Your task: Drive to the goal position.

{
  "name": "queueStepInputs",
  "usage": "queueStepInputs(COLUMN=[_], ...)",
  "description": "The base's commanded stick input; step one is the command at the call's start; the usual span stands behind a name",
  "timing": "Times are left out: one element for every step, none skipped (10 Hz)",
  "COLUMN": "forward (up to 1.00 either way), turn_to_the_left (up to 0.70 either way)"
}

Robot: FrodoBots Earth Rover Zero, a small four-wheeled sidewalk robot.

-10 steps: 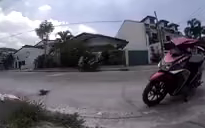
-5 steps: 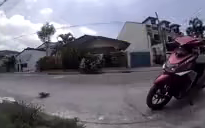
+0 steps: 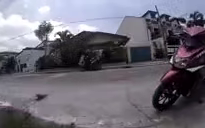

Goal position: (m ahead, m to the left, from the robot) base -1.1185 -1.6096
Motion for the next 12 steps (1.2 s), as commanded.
queueStepInputs(forward=[0.0,0.0,0.0,0.0,0.0,0.0,0.0,0.0,0.0,0.02,0.12,0.7], turn_to_the_left=[-0.67,-0.68,-0.63,-0.42,-0.06,-0.02,0.0,0.0,0.0,0.0,0.0,0.0])
